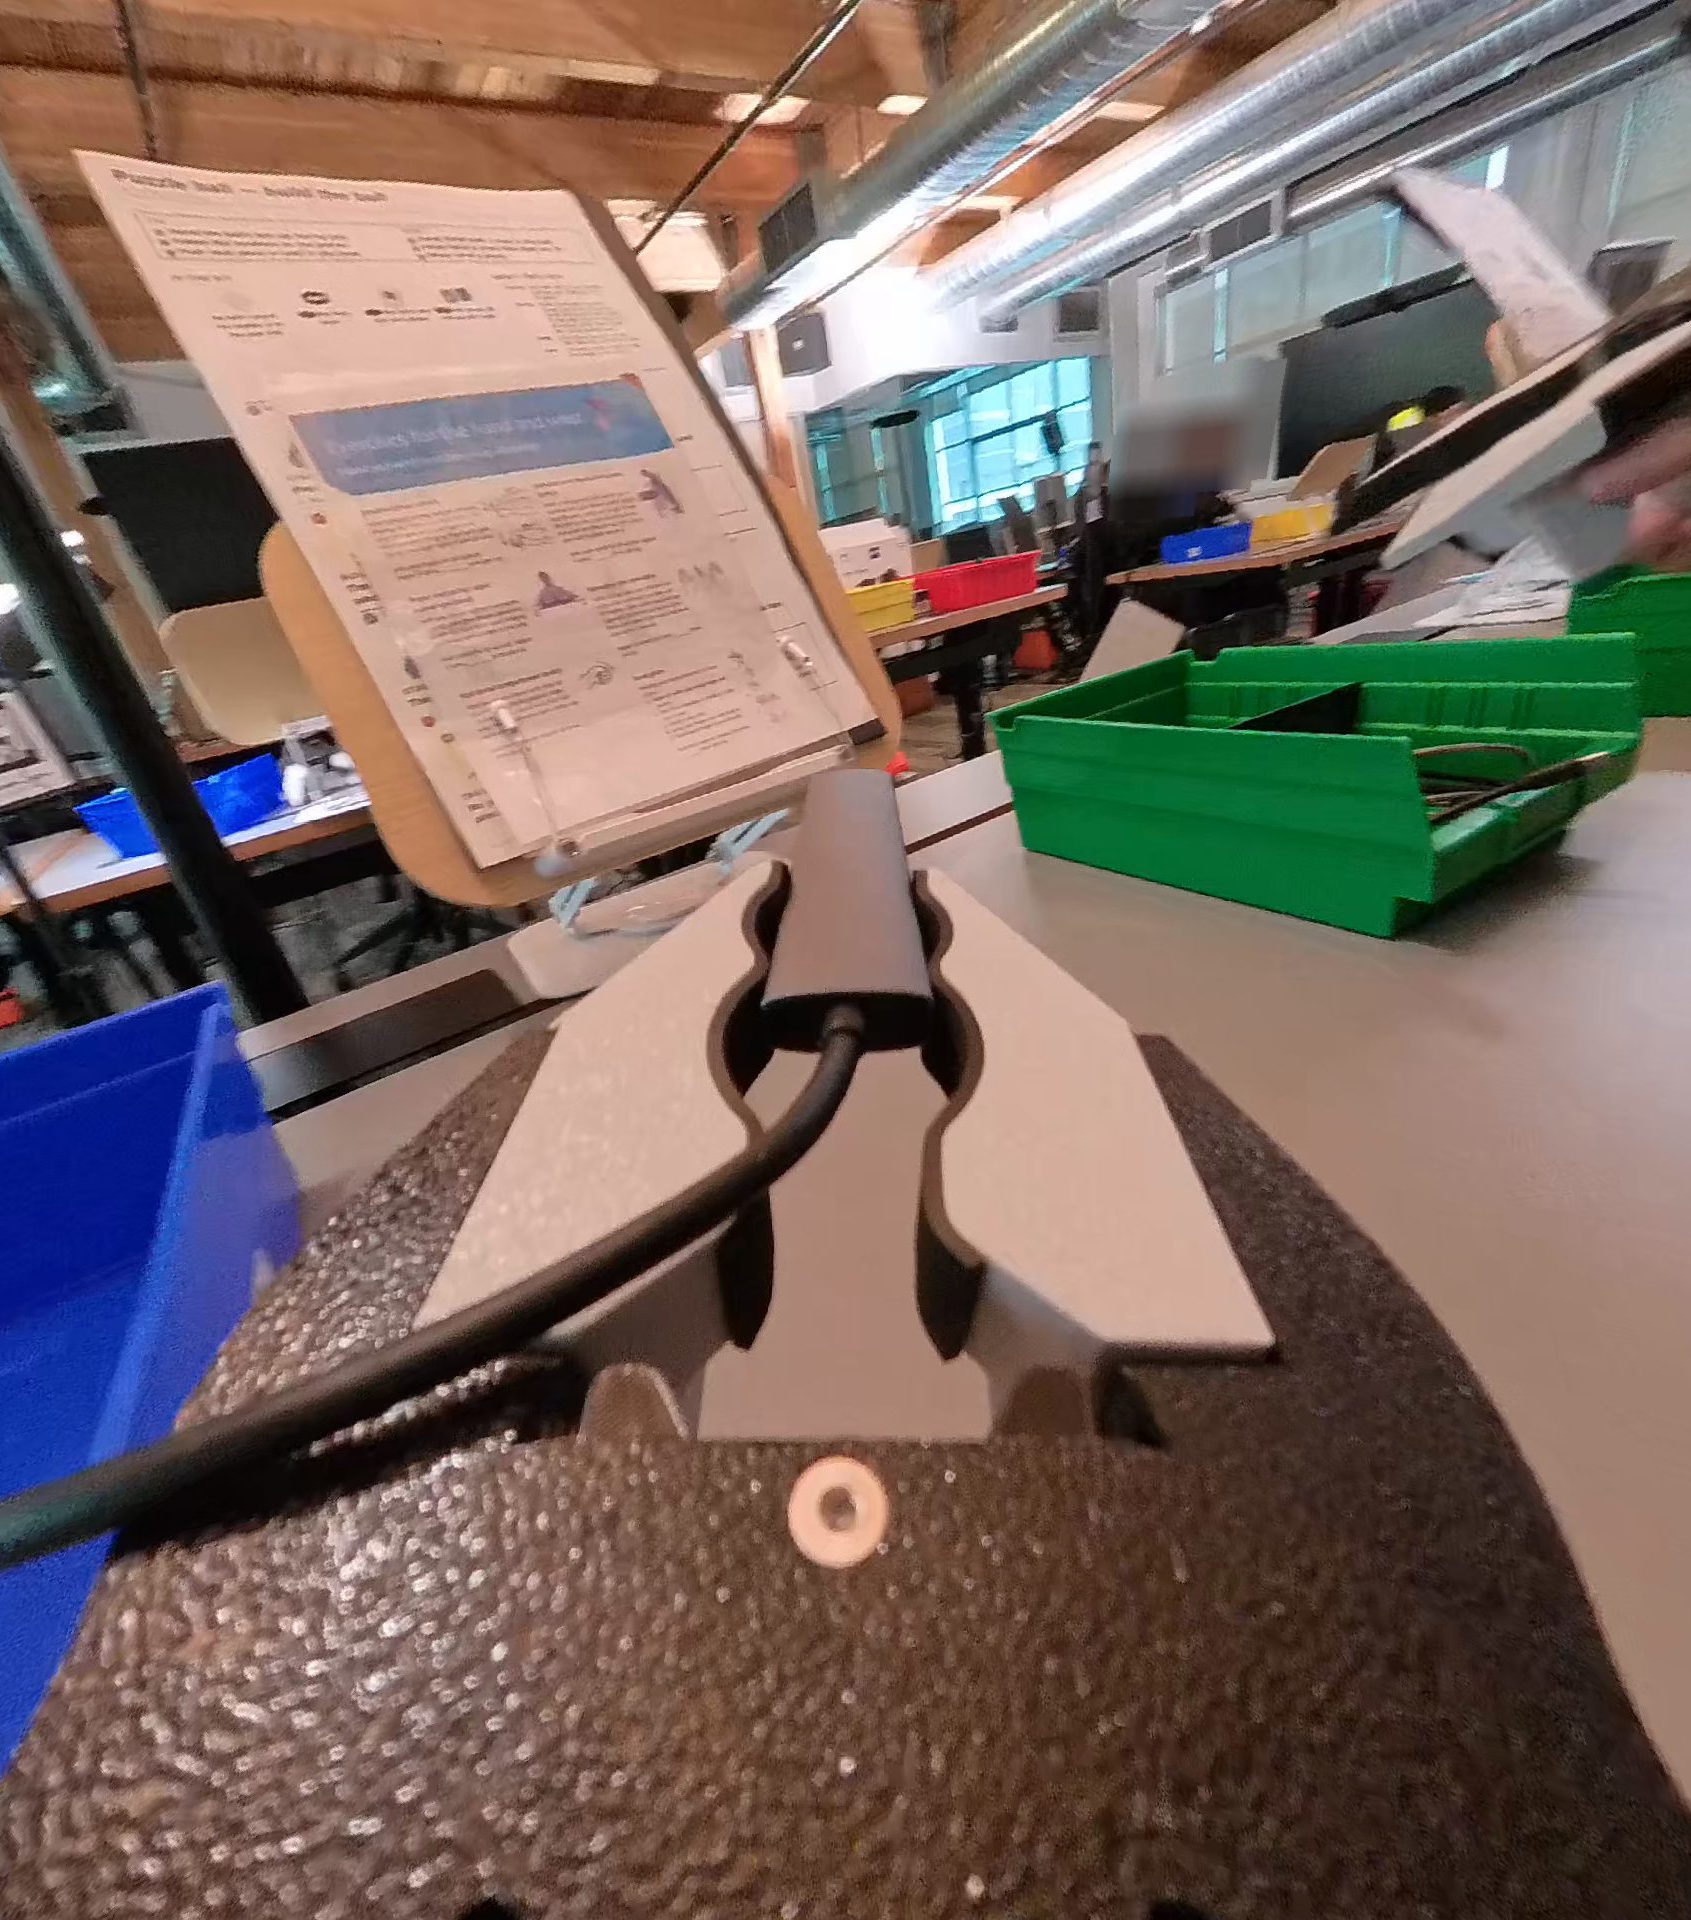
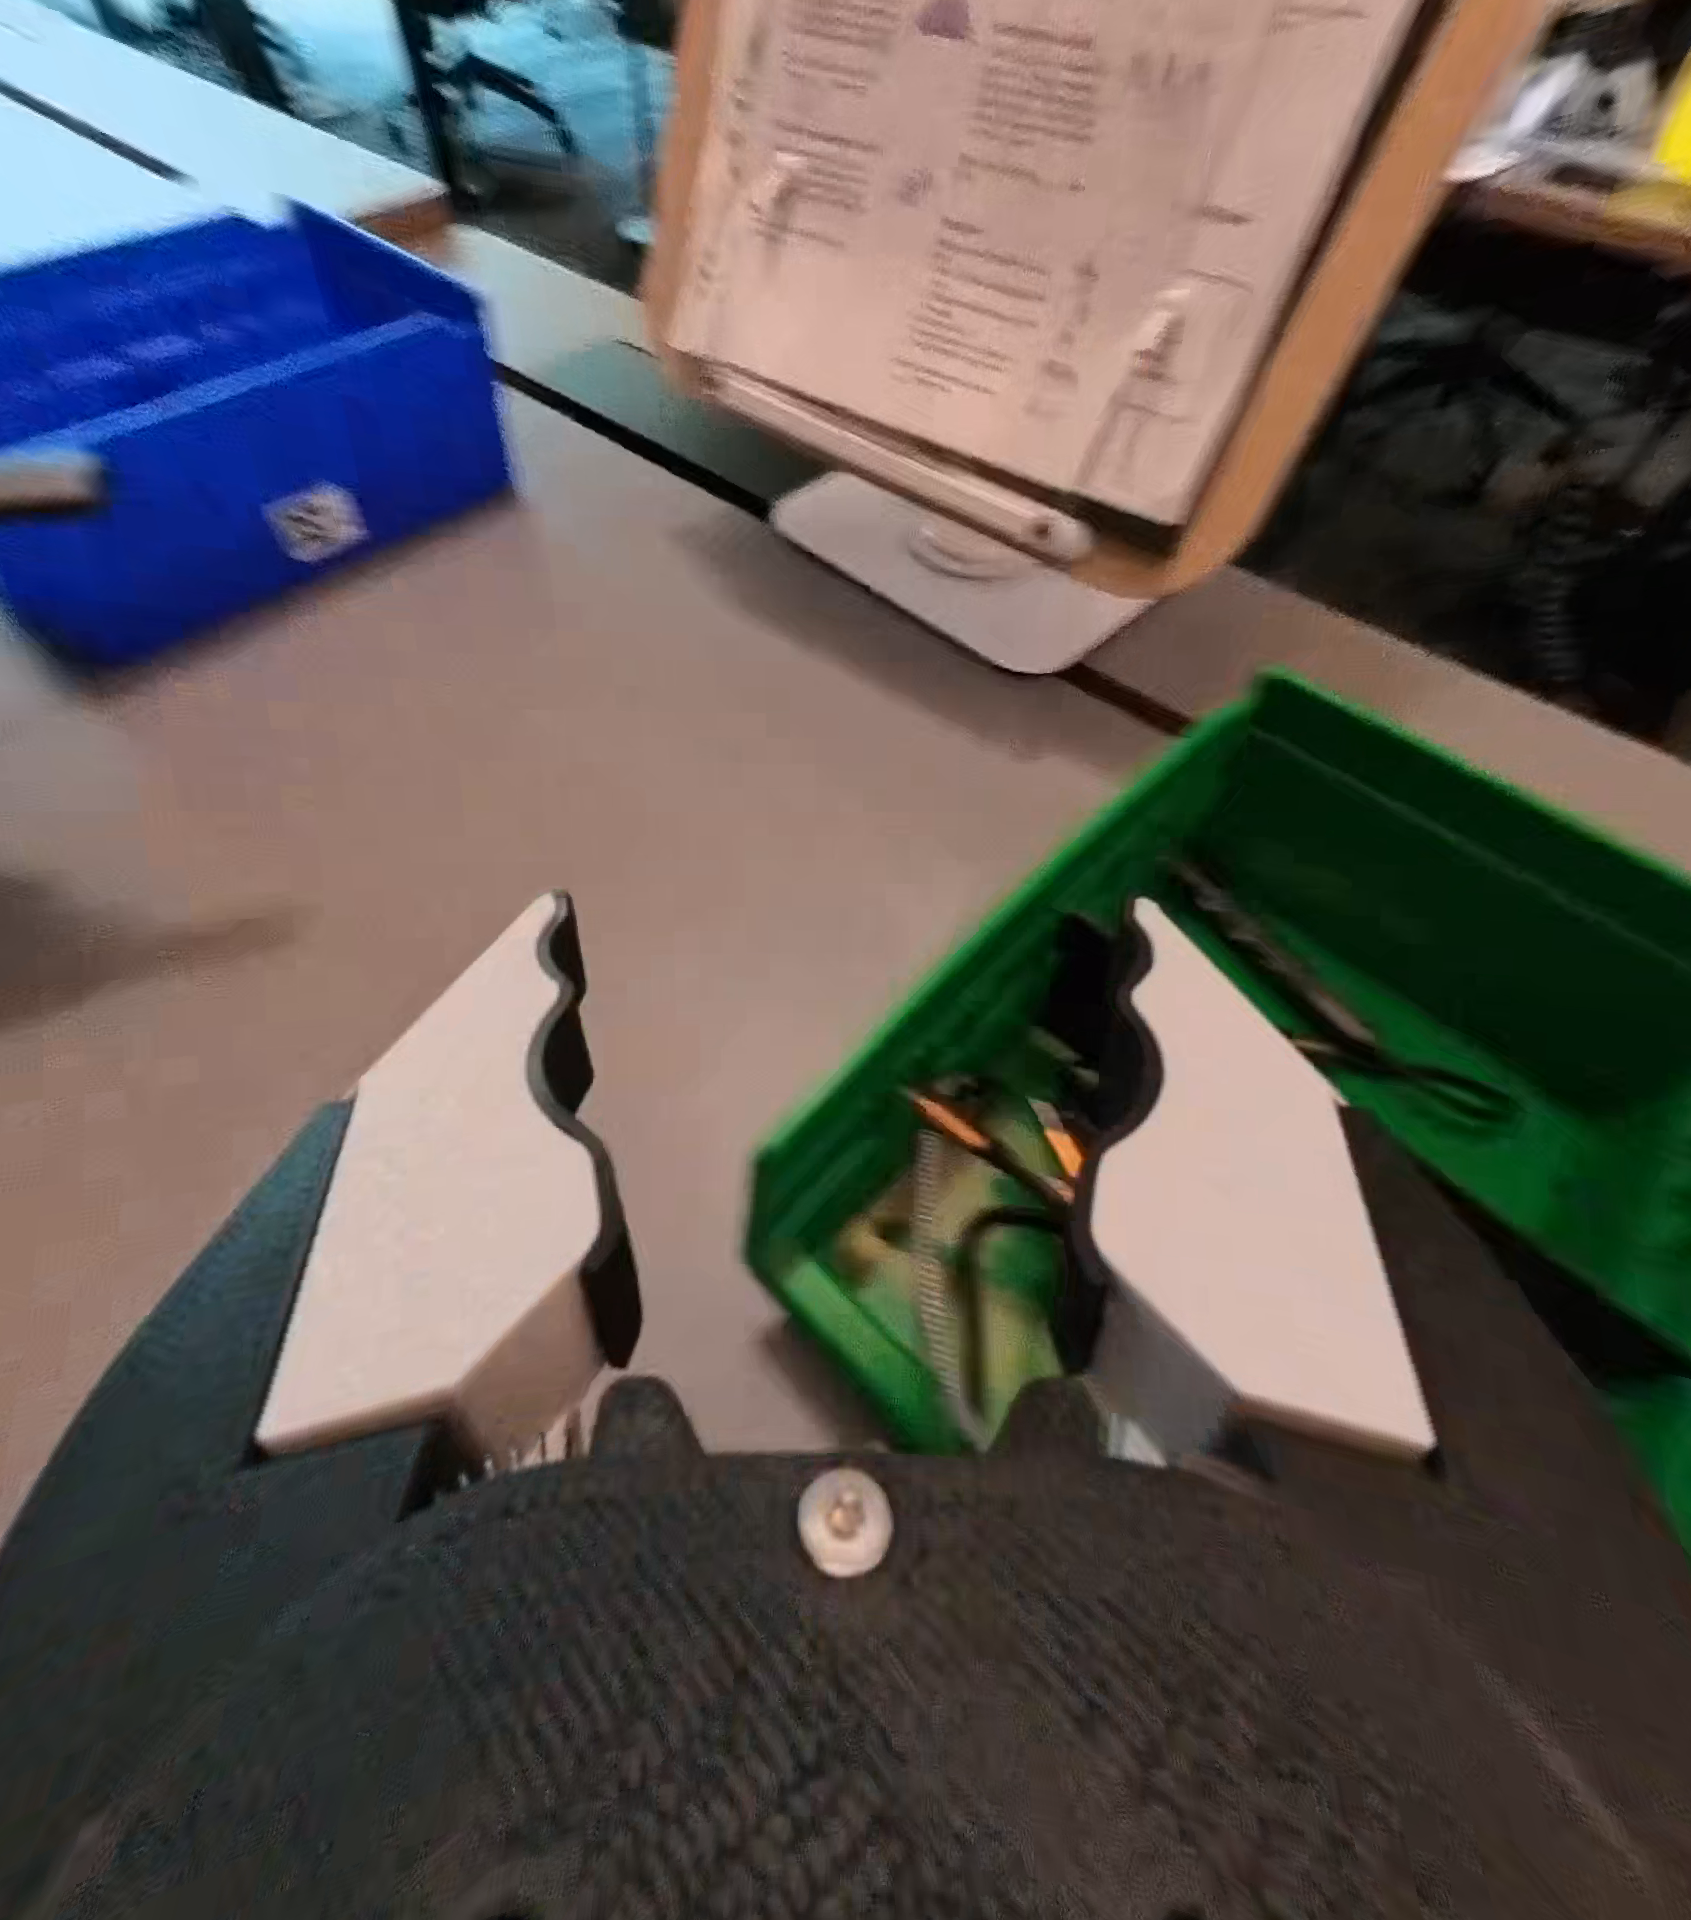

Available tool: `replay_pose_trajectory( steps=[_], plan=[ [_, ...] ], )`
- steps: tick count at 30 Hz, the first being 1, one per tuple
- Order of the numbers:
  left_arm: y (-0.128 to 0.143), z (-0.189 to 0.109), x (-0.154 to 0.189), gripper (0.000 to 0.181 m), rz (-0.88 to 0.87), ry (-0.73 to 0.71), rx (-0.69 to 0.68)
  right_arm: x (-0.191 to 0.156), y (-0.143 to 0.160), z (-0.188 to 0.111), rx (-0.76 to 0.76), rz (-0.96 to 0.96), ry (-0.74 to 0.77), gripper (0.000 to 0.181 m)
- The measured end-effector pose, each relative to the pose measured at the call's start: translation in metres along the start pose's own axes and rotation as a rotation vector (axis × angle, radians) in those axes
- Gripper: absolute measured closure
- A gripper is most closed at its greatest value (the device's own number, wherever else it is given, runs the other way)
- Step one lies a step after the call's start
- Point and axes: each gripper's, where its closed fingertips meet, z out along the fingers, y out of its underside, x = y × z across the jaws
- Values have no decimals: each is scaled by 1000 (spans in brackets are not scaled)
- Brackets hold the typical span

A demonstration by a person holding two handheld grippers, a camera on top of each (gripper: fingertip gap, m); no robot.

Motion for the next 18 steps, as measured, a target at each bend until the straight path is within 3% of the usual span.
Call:
replay_pose_trajectory(
  steps=[4,7,8,11,13,18],
  plan=[
    [-12,1,40,160,-100,234,102,-157,2,19,5,99,-662,85],
    [-27,-11,74,161,-195,492,181,-223,11,31,73,-96,-830,82],
    [-29,-14,80,161,-206,545,186,-237,10,34,105,-154,-853,78],
    [-29,-25,92,160,-188,664,176,-256,-10,36,241,-174,-885,93],
    [-28,-30,97,160,-193,724,166,-259,-21,34,319,-164,-900,117],
    [-26,-29,96,160,-228,734,163,-264,-11,32,308,-200,-933,137]
  ],
)
